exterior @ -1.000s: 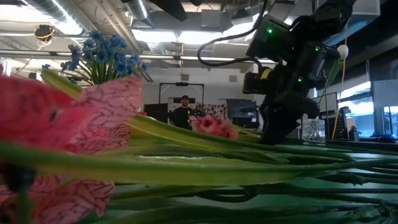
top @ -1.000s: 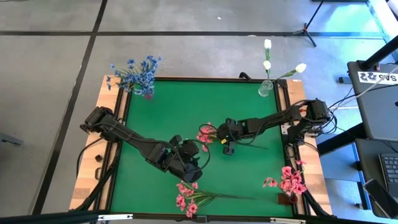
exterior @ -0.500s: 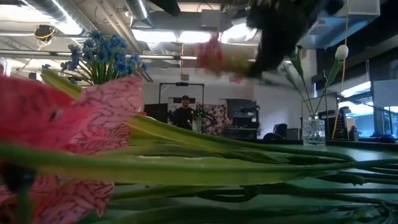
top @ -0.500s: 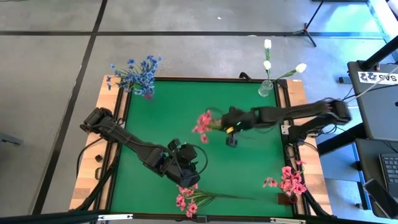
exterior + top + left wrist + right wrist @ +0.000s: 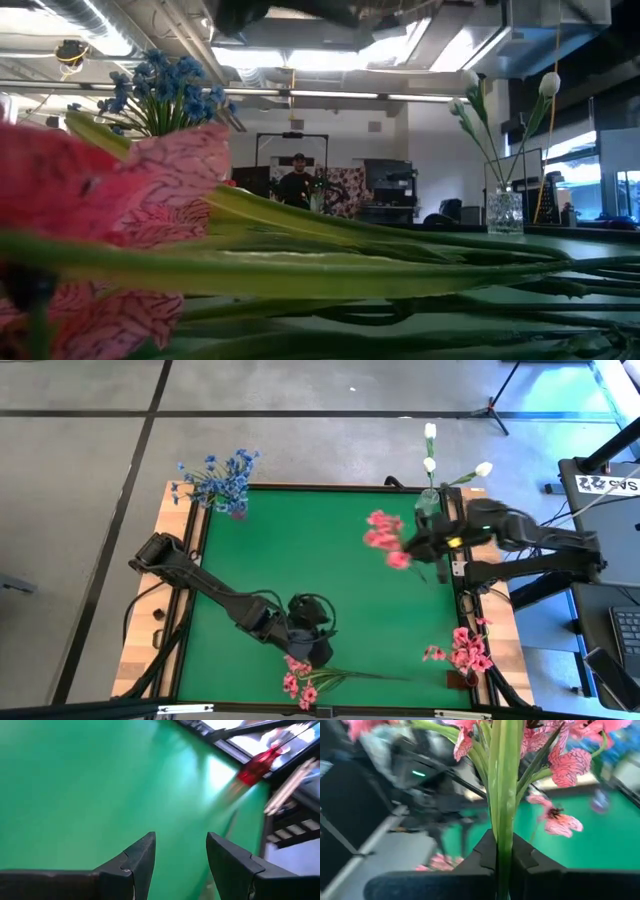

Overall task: Sort flowers into vase by color
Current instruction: Put the top pink flowers into the red vase

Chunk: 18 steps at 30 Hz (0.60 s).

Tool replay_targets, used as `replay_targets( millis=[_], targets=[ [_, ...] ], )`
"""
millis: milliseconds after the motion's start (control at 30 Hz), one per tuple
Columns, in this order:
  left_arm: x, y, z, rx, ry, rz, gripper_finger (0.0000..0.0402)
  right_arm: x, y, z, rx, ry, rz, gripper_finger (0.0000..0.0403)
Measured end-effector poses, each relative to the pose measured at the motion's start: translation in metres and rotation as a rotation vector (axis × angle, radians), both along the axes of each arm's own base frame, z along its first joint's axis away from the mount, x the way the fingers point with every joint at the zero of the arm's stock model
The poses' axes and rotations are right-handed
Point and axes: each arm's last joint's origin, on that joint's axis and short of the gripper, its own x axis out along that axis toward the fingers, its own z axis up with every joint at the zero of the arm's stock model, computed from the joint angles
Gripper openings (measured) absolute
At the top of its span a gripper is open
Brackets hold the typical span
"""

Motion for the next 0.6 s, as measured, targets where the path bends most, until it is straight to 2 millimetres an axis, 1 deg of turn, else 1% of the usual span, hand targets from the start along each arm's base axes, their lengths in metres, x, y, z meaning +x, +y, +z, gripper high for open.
replay_targets(
  millis=[100, 233, 433, 500, 600],
  targets=[
    [0.003, -0.002, 0.003, -0.028, -0.052, -0.002, 0.0169, -0.02, 0.004, 0.013, -0.001, -0.109, 0.093, 0.0007],
    [0.008, -0.008, 0.012, -0.095, -0.157, -0.027, 0.0169, -0.045, 0.008, 0.024, 0.001, -0.214, 0.22, 0.0011],
    [0.01, -0.025, 0.028, -0.192, -0.309, -0.121, 0.0169, -0.078, 0.017, 0.032, -0.003, -0.31, 0.448, 0.0007],
    [0.01, -0.03, 0.033, -0.177, -0.363, -0.156, 0.0169, -0.089, 0.02, 0.034, -0.011, -0.37, 0.482, 0.0007],
    [0.011, -0.032, 0.041, -0.147, -0.431, -0.19, 0.0169, -0.102, 0.022, 0.03, -0.005, -0.482, 0.505, 0.0007]
  ],
)
